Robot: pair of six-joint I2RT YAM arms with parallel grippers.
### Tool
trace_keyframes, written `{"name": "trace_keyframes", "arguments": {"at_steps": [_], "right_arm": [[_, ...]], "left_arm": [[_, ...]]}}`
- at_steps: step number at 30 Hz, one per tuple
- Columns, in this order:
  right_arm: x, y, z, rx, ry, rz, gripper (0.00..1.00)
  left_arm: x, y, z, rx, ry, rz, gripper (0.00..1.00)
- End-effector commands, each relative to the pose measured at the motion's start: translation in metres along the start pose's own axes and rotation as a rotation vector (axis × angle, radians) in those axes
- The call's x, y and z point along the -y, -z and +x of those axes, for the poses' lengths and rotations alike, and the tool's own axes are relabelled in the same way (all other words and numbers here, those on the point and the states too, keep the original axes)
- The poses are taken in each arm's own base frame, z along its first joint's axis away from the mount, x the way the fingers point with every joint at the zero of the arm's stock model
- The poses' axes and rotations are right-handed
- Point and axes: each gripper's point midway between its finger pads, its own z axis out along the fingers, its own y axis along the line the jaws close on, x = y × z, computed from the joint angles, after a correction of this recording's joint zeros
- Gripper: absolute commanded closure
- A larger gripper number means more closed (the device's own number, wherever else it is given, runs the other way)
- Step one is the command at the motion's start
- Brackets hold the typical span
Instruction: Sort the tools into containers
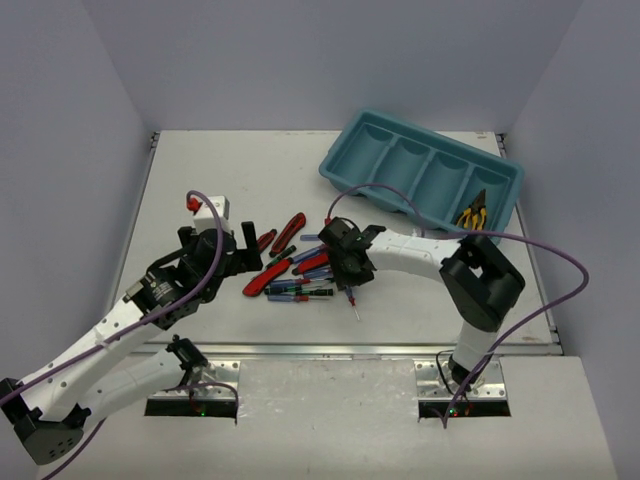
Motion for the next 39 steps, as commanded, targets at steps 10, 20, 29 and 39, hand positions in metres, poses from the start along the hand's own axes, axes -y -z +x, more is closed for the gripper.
{"name": "trace_keyframes", "arguments": {"at_steps": [10, 20, 29, 39], "right_arm": [[0.004, -0.016, 0.032, -0.061, -0.031, 0.022, 1.0], [0.059, 0.085, -0.027, 0.206, -0.175, -0.066, 1.0], [0.225, 0.113, -0.155, 0.49, -0.664, 0.081, 1.0], [0.339, 0.077, -0.226, 0.398, -0.78, 0.287, 0.92]], "left_arm": [[0.01, 0.003, -0.01, 0.037, 0.013, 0.048, 0.0], [0.008, 0.004, -0.012, 0.046, 0.019, 0.048, 0.0], [0.004, 0.005, -0.013, 0.052, 0.026, 0.029, 0.0], [0.003, 0.008, -0.016, 0.068, 0.041, 0.035, 0.0]]}}
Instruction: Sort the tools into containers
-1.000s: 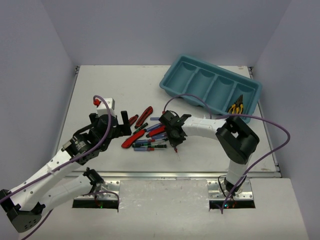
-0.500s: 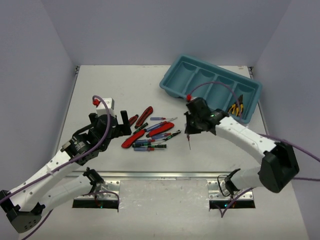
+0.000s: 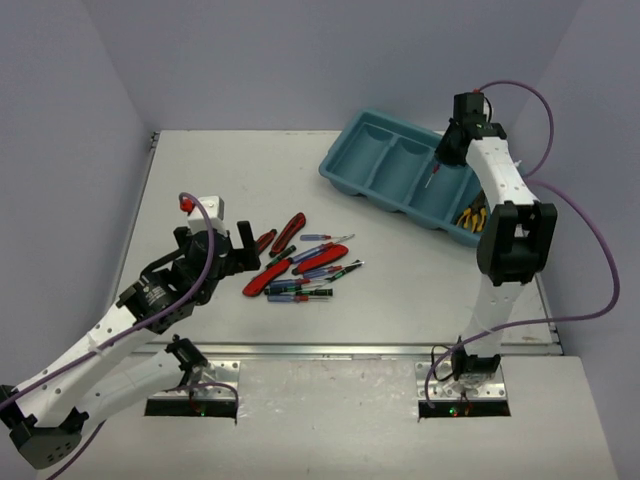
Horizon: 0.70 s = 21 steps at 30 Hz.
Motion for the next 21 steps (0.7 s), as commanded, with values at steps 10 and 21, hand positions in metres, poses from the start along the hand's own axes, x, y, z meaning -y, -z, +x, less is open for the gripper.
{"name": "trace_keyframes", "arguments": {"at_steps": [10, 21], "right_arm": [[0.004, 0.029, -0.028, 0.023, 0.047, 0.007, 0.25], [-0.151, 0.129, 0.202, -0.044, 1.099, -0.615, 0.57]], "left_arm": [[0.006, -0.004, -0.005, 0.013, -0.004, 0.007, 0.0], [-0.034, 0.016, -0.033, 0.139, 0.132, -0.114, 0.0]]}}
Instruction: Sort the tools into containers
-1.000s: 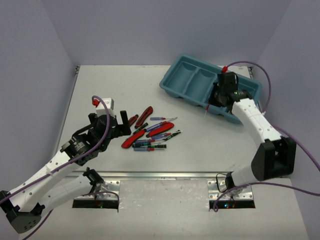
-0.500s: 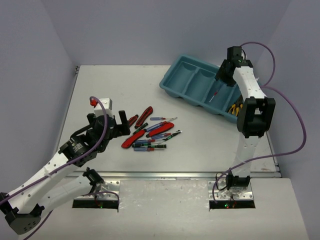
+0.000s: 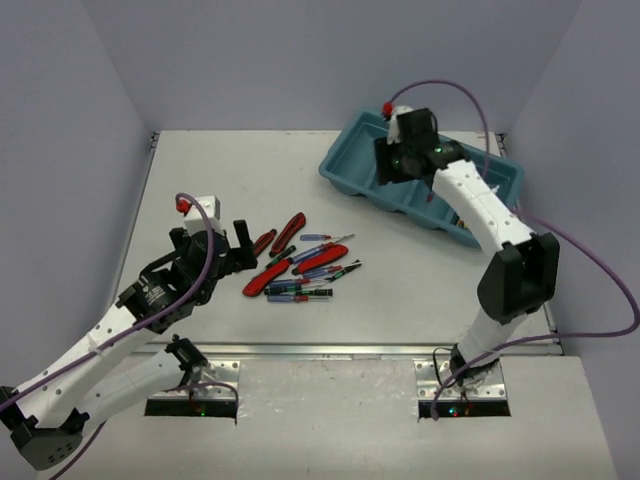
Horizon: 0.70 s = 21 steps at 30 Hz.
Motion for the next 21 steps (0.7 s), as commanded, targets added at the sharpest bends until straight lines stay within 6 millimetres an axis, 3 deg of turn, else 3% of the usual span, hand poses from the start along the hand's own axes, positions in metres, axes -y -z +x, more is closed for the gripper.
{"name": "trace_keyframes", "arguments": {"at_steps": [1, 2, 3, 7, 11, 15, 21], "right_arm": [[-0.111, -0.009, 0.074, -0.047, 0.496, -0.289, 0.58], [-0.138, -0.013, 0.091, -0.041, 0.55, -0.344, 0.58], [-0.149, -0.019, 0.095, -0.032, 0.583, -0.341, 0.58], [-0.166, -0.049, 0.09, -0.013, 0.635, -0.284, 0.62], [-0.171, -0.085, 0.085, -0.042, 0.679, -0.246, 0.67], [-0.173, -0.113, 0.093, -0.103, 0.741, -0.234, 0.68], [-0.179, -0.131, 0.093, -0.111, 0.768, -0.245, 0.67]], "left_arm": [[-0.025, 0.017, -0.033, 0.133, 0.132, -0.056, 0.0], [-0.029, 0.02, -0.036, 0.151, 0.15, -0.062, 0.0], [-0.032, 0.023, -0.039, 0.166, 0.167, -0.064, 0.0], [-0.035, 0.032, -0.043, 0.202, 0.201, -0.036, 0.0], [-0.035, 0.033, -0.044, 0.204, 0.201, -0.028, 0.0], [-0.032, 0.032, -0.043, 0.196, 0.191, -0.015, 0.0], [-0.028, 0.03, -0.042, 0.187, 0.177, -0.005, 0.0]]}}
